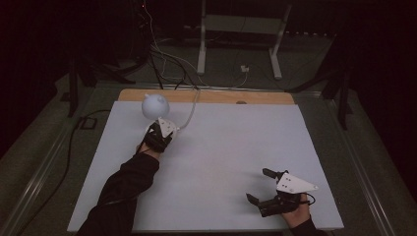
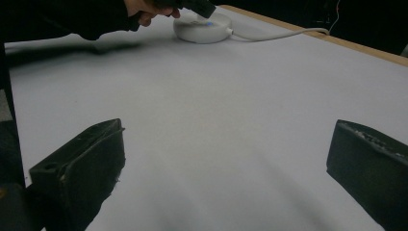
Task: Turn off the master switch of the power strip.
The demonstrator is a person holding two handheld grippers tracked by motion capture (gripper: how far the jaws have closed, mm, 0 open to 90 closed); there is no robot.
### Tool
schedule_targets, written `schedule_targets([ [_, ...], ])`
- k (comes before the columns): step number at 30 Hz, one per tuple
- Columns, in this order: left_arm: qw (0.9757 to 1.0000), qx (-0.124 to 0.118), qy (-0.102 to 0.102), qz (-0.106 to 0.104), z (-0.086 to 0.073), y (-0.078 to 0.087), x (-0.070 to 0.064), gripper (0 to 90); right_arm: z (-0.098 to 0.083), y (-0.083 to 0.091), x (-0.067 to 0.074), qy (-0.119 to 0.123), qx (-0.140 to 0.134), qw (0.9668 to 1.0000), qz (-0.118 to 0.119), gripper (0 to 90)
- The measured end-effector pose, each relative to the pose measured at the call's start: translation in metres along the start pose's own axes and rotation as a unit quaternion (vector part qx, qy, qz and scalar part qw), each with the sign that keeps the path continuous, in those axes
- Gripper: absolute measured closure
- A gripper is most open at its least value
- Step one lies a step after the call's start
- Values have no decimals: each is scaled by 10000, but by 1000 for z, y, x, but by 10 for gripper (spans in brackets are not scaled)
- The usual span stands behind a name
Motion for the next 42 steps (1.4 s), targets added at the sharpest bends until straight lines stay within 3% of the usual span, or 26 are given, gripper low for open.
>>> schedule_targets([
  [1,10000,0,0,0,0,0,0,900,0,0,0,3,7,10000,2,0],
  [3,9997,3,-192,140,0,-2,-3,900,0,0,0,8,5,10000,1,0],
  [18,9988,145,-359,293,-4,-8,-3,900,0,-1,0,-4,23,10000,18,0],
  [22,9994,163,-230,193,-5,-7,-2,900,0,-1,0,-8,31,10000,17,0],
  [42,9987,291,-402,83,-3,-8,-1,900,-1,-3,1,-8,73,10000,16,0],
])
Point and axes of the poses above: each handheld gripper's, and its own axes: y roughly backward along the jaws, z roughly out of its top, x roughly to its left, the point moved 3 cm from there along -y, roughly forward along the jaws, and after that the axes turned 9 degrees about z, right-handed, at the moved point
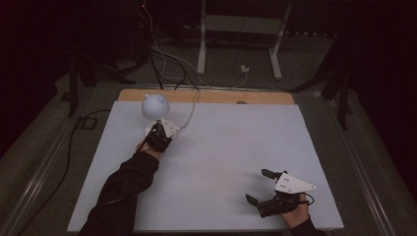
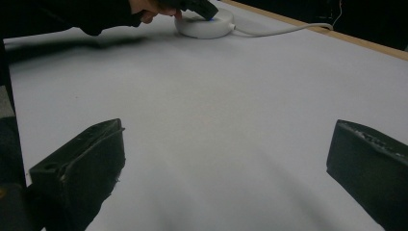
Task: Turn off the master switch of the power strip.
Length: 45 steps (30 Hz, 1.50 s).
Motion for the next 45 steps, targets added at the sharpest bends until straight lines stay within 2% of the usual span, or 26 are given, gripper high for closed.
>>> schedule_targets([
  [2,10000,35,52,-18,1,-1,0,900,0,-1,0,-14,15,10000,15,0],
  [5,10000,74,24,-29,2,-1,1,900,0,-1,1,6,25,10000,18,0],
  [10,9999,108,-106,52,3,-1,-2,900,0,-2,1,-8,28,10000,19,0],
  [13,9998,161,-102,-37,4,-1,1,900,0,-2,1,-7,36,10000,31,0],
  [14,9997,221,-27,-87,4,-2,1,900,0,-3,2,1,45,10000,35,0],
  [15,9997,235,-74,-88,4,-2,1,900,0,-3,2,1,45,10000,35,0],
  [17,9992,282,-300,14,6,-2,-1,900,0,-3,2,23,50,10000,33,0],
  [18,9990,307,-323,13,7,-2,-1,900,1,-2,2,15,26,10000,32,0],
  [19,9992,321,-259,8,7,-2,-1,900,1,-2,2,15,25,10000,29,0],
  [22,9992,314,-250,-21,7,-3,0,900,1,-2,2,29,17,10000,32,0],
  [23,9993,314,-174,-55,7,-3,1,900,1,-2,2,29,17,10000,32,0],
  [28,9989,370,-304,-5,9,-2,0,900,1,-1,2,17,27,10000,20,0],
  [31,9993,298,-242,-36,7,-2,0,900,0,-1,2,11,34,10000,18,0],
  [33,9993,229,-291,-18,6,-2,0,900,0,-2,1,4,44,10000,25,0],
  [35,9997,90,-233,-15,6,0,1,900,-1,-2,1,-6,58,10000,38,0],
  [37,10000,9,-68,1,4,1,1,900,-1,-3,1,5,68,10000,42,0],
  [39,10000,-52,14,-5,4,1,1,900,-1,-2,0,-8,61,10000,41,0],
  [43,9995,-256,189,-86,16,12,7,900,-1,-2,-1,-15,47,10000,29,0],
  [45,9989,-318,269,-208,21,17,7,900,-1,-1,-1,-22,40,10000,24,0],
])
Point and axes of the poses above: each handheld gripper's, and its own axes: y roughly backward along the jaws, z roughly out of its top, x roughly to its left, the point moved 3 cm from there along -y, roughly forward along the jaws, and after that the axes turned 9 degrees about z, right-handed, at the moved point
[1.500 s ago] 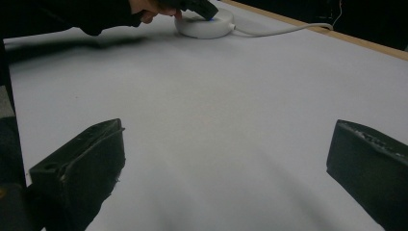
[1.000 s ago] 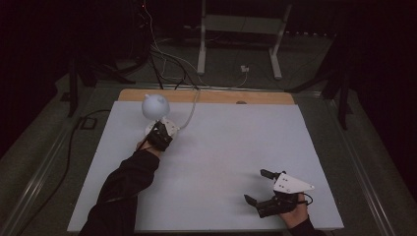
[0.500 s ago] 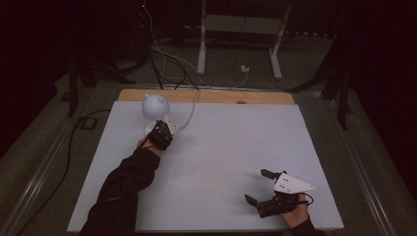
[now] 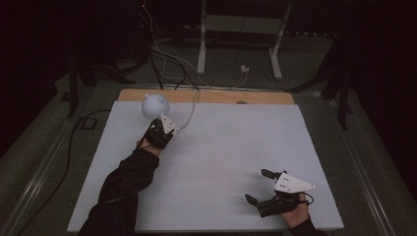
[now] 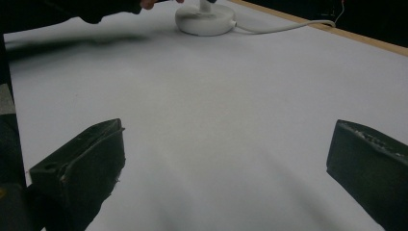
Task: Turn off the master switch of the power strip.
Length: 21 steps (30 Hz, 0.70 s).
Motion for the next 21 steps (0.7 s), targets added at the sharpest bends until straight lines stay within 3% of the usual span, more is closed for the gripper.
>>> schedule_targets([
  [7,9999,1,-62,-87,6,6,-5,900,1,0,1,29,-19,10000,5,0],
  [10,9998,65,90,-159,5,6,-5,900,1,1,0,7,-28,10000,-3,0],
  [14,9997,159,127,-118,3,7,-5,900,1,1,0,20,-38,10000,-4,0],
  [18,9991,276,218,-218,-1,7,-6,900,1,2,1,18,-37,10000,-3,0],
  [21,9992,275,237,-167,-1,8,-7,810,1,2,0,-3,-49,10000,-6,0],
])
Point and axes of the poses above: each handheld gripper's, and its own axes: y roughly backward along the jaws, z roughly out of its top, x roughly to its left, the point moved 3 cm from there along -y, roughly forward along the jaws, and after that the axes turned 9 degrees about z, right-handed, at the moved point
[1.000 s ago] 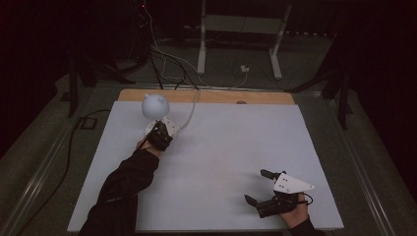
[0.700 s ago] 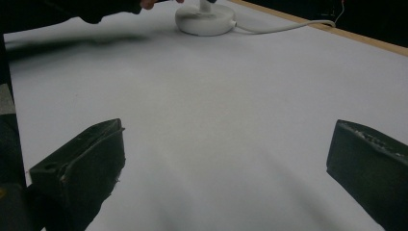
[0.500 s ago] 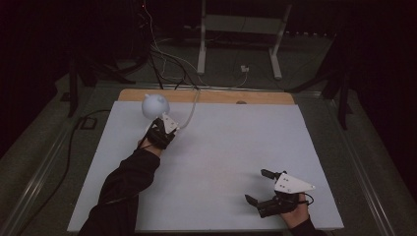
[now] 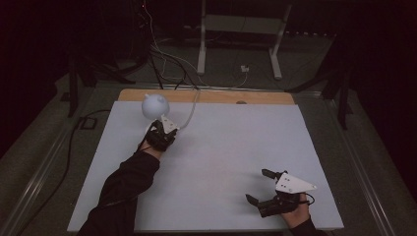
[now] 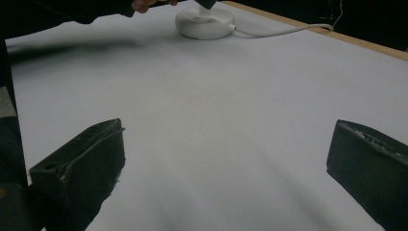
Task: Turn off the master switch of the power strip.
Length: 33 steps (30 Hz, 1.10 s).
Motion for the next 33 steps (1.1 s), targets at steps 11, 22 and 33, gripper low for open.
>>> schedule_targets([
  [11,9982,232,181,-528,7,9,-15,266,0,-1,0,-4,-3,10000,6,0],
  [22,9907,470,257,-1249,10,18,-21,1,0,-1,0,-7,-5,10000,7,0],
  [33,9736,226,421,-2233,16,46,-16,1,-1,-1,0,-22,17,10000,0,0],
])
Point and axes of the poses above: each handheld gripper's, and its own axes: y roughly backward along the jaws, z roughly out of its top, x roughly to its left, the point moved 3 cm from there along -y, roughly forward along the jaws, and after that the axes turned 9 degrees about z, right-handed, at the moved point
